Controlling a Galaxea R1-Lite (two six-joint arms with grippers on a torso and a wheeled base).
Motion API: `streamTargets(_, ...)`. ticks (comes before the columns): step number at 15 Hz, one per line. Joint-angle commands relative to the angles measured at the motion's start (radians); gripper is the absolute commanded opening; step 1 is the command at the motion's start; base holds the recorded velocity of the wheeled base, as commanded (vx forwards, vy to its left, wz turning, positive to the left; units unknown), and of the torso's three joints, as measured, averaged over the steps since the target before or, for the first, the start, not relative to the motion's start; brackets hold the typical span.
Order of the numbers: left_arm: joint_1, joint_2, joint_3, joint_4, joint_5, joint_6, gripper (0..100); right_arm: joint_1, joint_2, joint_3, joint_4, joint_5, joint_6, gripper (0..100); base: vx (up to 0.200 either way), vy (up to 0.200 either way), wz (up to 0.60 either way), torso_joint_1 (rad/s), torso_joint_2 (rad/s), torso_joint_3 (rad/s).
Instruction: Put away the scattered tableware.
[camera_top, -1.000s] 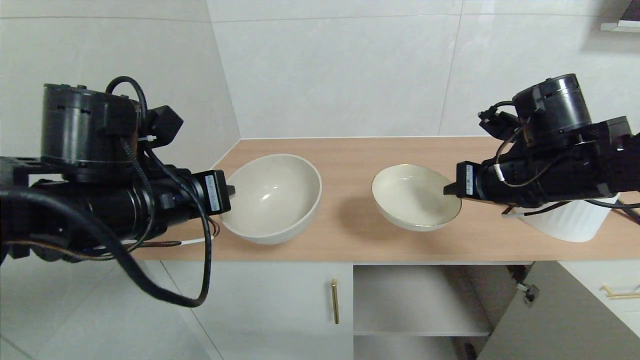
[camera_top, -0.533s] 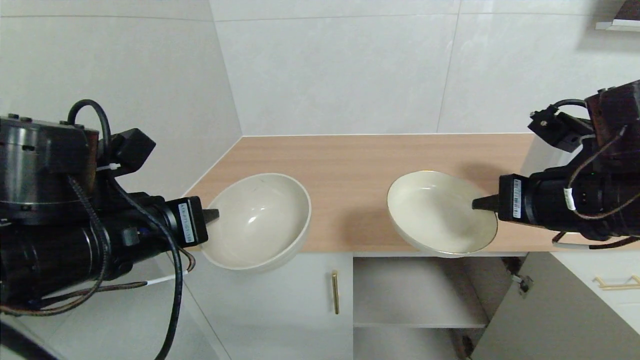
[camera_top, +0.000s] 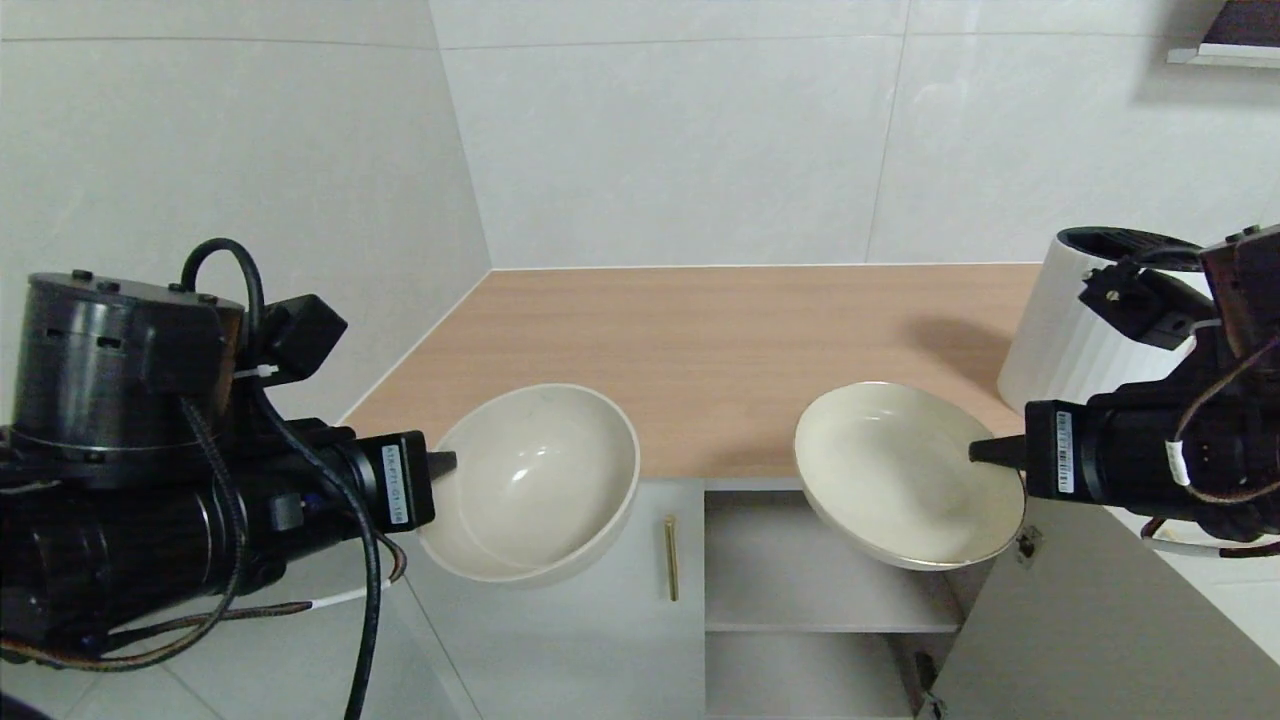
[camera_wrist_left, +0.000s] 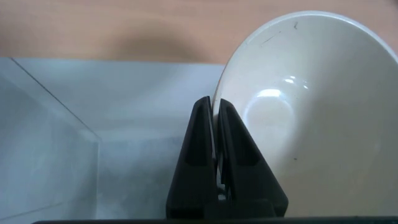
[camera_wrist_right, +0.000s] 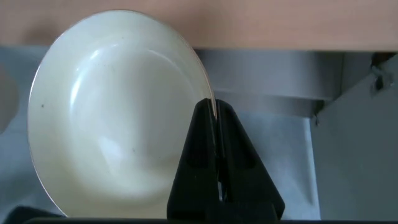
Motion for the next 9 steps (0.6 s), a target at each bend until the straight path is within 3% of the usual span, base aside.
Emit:
streamTargets(1,-0.018,0.022,0.007,-0.001,0.0,0.0,0,0.001,0.06,0.004,0.0,0.0,0.0,0,0.0,0.0,0.0,0.0,0.0,0.0)
streamTargets(4,-0.018,0.078,0.014,0.001,0.002,0.0,0,0.001,0.133,0.01,0.001,0.0,0.006,0,0.0,0.0,0.0,-0.059,0.15,0.096)
streamTargets(9,-0.018,0.122,0.014,0.027,0.002,0.0,0,0.021,0.176,0.022,0.001,0.0,0.017,0,0.0,0.0,0.0,-0.157,0.45,0.274)
